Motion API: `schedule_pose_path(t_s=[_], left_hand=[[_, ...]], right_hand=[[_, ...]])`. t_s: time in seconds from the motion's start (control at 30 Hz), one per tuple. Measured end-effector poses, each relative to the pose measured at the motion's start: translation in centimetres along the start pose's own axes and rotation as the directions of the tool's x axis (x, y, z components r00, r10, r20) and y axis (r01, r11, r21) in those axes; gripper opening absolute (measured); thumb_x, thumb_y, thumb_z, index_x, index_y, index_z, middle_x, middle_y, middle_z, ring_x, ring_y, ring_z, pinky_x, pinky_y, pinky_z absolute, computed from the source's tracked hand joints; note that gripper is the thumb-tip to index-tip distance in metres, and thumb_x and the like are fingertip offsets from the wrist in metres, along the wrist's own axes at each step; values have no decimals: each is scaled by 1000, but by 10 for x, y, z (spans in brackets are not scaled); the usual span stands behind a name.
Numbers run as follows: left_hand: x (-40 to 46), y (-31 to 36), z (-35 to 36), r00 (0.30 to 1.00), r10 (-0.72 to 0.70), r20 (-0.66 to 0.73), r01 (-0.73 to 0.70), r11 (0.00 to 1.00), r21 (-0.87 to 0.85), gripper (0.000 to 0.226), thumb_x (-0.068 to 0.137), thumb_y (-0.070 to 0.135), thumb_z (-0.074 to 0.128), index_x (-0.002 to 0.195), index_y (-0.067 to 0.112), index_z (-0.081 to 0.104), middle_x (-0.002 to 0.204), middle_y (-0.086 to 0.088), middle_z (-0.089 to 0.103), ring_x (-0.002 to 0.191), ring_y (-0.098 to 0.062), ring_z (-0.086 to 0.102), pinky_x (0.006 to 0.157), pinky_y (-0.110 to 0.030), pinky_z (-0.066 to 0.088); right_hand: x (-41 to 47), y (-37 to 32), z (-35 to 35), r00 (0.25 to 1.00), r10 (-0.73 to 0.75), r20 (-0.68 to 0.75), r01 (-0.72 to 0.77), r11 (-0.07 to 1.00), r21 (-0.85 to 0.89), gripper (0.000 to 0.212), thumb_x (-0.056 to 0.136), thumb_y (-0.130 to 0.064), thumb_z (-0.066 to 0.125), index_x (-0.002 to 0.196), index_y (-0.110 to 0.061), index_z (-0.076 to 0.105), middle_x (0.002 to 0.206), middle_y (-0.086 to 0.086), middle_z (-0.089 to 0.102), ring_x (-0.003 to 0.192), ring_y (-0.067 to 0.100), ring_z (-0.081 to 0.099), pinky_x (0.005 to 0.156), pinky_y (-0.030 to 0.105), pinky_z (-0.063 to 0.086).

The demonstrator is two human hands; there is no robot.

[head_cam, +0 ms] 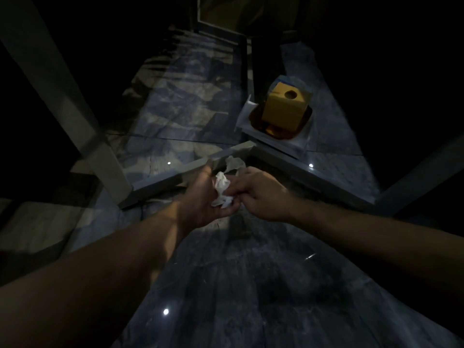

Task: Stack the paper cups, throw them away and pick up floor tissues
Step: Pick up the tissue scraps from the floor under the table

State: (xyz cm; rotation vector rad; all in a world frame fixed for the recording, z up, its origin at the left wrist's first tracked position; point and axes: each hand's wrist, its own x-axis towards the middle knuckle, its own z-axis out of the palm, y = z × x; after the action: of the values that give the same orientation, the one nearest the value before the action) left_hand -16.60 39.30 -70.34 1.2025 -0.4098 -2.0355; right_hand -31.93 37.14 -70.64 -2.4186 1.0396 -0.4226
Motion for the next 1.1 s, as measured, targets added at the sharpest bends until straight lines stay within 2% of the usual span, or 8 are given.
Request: schedule_pose_path(t_s=[0.13,0.27,0.37,0.47,0.7,0.87,1.0,1.1], left_hand=[[16,-8,-12,978,107,-177,-71,977,199,38,101,38,35,85,18,62,67,-1,59,49,-11,49,45,-20,45],[30,-10,-27,957,145,-251,-94,974,204,27,102,27,39,85,15,56,65,-4,51,43,-11,43,38,-18,34],[37,-12,-35,934,185,-307,-100,957,274,32,102,27,39,78,13,55,61,-3,45,46,-12,39,43,-19,29],[44,-16,-46,923,183,-338,-88,957,276,37,102,34,39,77,12,55,60,-1,40,40,-10,39,37,-15,29],[58,-24,-66,911,193,-364,-76,947,312,42,99,42,43,73,11,56,52,-2,42,46,-14,46,35,-14,36],[67,-36,-76,917,166,-363,-69,962,266,40,98,41,46,74,12,60,49,0,46,41,-15,46,40,-21,36],[65,-40,-71,918,153,-366,-89,979,185,38,98,38,47,76,9,60,48,0,44,39,-13,45,34,-21,37],[67,-35,-68,908,150,-390,-95,983,157,39,99,36,45,77,8,59,50,-1,42,41,-15,43,32,-19,35]], right_hand=[[-1,9,14,981,-140,132,164,966,-199,47,78,-20,34,111,-23,68,129,-1,61,105,20,48,85,32,38],[5,26,30,984,-154,87,170,958,-229,41,83,-19,43,118,-22,64,131,3,58,110,22,53,88,37,43],[10,43,43,997,-78,0,76,982,-170,40,85,-18,45,122,-21,61,122,5,61,108,23,58,89,36,49],[14,64,53,991,129,-44,-134,981,-139,38,85,-21,44,120,-21,58,118,5,60,108,23,57,88,36,50],[43,113,67,841,535,78,-528,844,-94,57,87,-28,51,142,-30,35,153,6,28,139,29,29,113,47,33],[69,123,82,861,506,-59,-494,857,145,35,84,-38,55,118,-40,46,135,8,43,126,30,42,107,49,38],[84,126,107,802,577,154,-568,817,-104,49,93,-47,33,141,-33,33,159,9,13,145,37,6,118,53,11],[83,124,109,802,583,128,-577,812,-82,51,97,-39,32,143,-17,32,159,9,17,146,34,10,120,47,13]])
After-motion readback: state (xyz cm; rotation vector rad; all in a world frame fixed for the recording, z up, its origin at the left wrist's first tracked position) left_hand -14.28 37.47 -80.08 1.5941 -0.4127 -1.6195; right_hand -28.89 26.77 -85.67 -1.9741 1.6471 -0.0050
